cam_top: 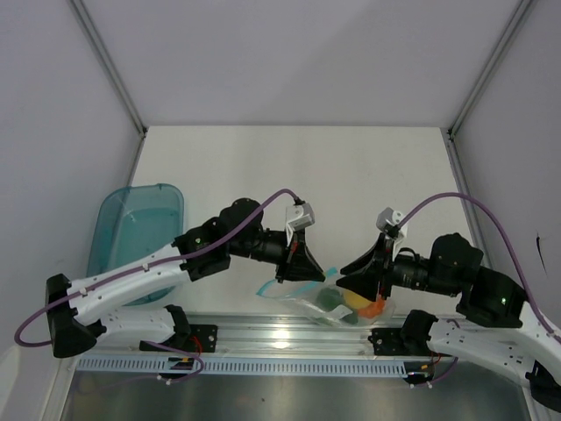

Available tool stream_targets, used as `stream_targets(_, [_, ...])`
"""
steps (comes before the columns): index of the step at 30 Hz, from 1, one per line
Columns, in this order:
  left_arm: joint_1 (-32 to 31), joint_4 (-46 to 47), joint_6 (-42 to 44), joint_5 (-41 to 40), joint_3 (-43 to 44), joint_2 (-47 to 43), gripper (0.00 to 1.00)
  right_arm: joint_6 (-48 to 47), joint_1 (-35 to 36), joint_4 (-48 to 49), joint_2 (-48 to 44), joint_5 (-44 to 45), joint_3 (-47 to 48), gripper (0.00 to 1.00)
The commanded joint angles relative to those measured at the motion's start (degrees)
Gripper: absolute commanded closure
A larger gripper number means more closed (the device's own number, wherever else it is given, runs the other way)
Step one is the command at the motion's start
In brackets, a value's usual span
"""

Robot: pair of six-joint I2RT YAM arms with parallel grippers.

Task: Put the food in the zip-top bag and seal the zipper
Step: Zip the zipper food storage bag at the center of the board.

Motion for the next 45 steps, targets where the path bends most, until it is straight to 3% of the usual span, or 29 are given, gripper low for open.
stream_targets(1, [-0.25, -3.88, 3.20, 1.67, 6.17, 0.54, 0.99, -5.38, -0.03, -4.27, 4.86, -7.69, 5.92, 0.59])
stream_targets(6, [-0.25, -6.35, 3.99, 3.07, 9.79, 1.87, 0.99, -8.72, -0.21, -8.33, 11.45, -9.10, 10.23, 0.58])
stream_targets(12, [-0.25, -6.96, 4.43, 4.48, 10.23, 1.95, 0.99, -10.48, -0.29, -10.96, 13.14, -6.47, 12.51, 0.56])
stream_targets(17, [-0.25, -8.02, 5.05, 5.88, 9.88, 2.13, 0.99, -12.06, -0.38, -15.53, 11.38, -1.82, 16.73, 0.33])
stream_targets(25, [-0.25, -9.16, 6.45, 8.70, 9.08, 2.13, 0.99, -16.72, -0.82, -21.34, 15.77, -0.22, 19.73, 0.30])
stream_targets(30, [-0.25, -9.25, 6.10, 8.61, 9.26, 2.66, 0.99, -18.39, -1.44, -19.14, 18.76, -8.28, 18.68, 0.30])
stream_targets(35, [-0.25, -8.46, 5.49, 8.79, 9.17, 3.27, 0.99, -18.39, -1.44, -16.77, 20.87, -14.01, 17.27, 0.38])
stream_targets(38, [-0.25, -7.84, 5.05, 9.14, 9.09, 3.45, 0.99, -18.13, -1.53, -15.10, 20.78, -17.34, 16.65, 0.50])
stream_targets(41, [-0.25, -7.23, 4.96, 9.40, 9.00, 3.45, 0.99, -17.51, -1.52, -14.40, 20.70, -18.76, 15.95, 0.66])
stream_targets(42, [-0.16, -7.23, 4.87, 9.40, 9.08, 3.45, 0.99, -17.43, -1.53, -13.96, 20.61, -18.94, 15.86, 0.84])
stream_targets(43, [-0.25, -7.14, 4.87, 9.23, 9.09, 3.53, 0.99, -17.34, -1.61, -13.96, 20.52, -18.85, 15.77, 0.94])
stream_targets(44, [-0.25, -7.22, 4.87, 9.32, 9.00, 3.54, 1.00, -16.99, -1.53, -13.69, 20.52, -18.59, 15.68, 1.00])
stream_targets(45, [-0.25, -7.23, 4.87, 9.32, 9.00, 3.45, 0.99, -16.64, -1.53, -13.17, 20.35, -18.50, 15.51, 1.00])
